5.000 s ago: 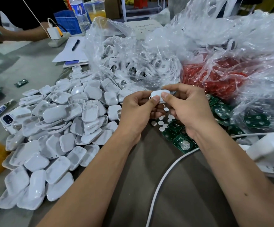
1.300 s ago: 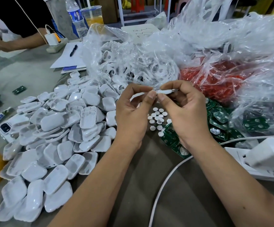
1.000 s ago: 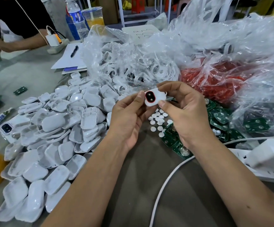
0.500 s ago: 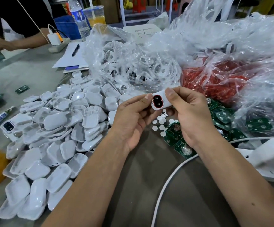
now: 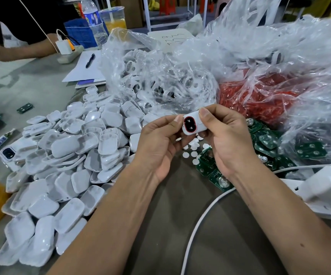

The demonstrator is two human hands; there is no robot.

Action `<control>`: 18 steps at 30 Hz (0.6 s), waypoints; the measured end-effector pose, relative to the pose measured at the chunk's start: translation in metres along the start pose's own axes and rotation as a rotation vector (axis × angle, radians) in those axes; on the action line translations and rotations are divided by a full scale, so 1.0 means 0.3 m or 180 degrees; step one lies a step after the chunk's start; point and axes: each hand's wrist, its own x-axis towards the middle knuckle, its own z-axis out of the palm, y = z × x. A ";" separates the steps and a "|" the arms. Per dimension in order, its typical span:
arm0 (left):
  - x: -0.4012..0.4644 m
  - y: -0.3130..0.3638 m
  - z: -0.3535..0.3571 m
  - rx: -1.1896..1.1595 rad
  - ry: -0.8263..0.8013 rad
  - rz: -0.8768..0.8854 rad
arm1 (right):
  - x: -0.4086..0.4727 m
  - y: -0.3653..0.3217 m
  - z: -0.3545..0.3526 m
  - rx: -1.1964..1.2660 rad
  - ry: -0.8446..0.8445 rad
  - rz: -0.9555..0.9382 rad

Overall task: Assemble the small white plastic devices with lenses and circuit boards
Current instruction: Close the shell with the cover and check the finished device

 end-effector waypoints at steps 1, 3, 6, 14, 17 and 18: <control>0.001 0.000 0.002 -0.0006 -0.0005 0.0013 | 0.000 -0.001 0.000 -0.0051 0.0075 -0.0001; 0.003 0.001 -0.001 0.0189 -0.0056 0.0069 | 0.000 -0.003 -0.002 -0.0171 0.0171 0.0026; -0.001 -0.003 -0.006 0.0719 -0.0172 0.0183 | 0.004 -0.005 -0.016 -0.0272 0.0182 0.0000; 0.000 0.020 -0.015 0.0398 0.0030 0.0275 | 0.010 -0.002 -0.023 -0.0081 -0.0120 0.0087; -0.001 0.026 -0.013 -0.0084 0.0016 0.0046 | 0.009 -0.004 -0.018 -0.0224 -0.0143 0.0112; -0.001 0.026 -0.014 -0.0096 0.0011 0.0001 | 0.006 -0.005 -0.016 -0.0256 -0.0137 0.0116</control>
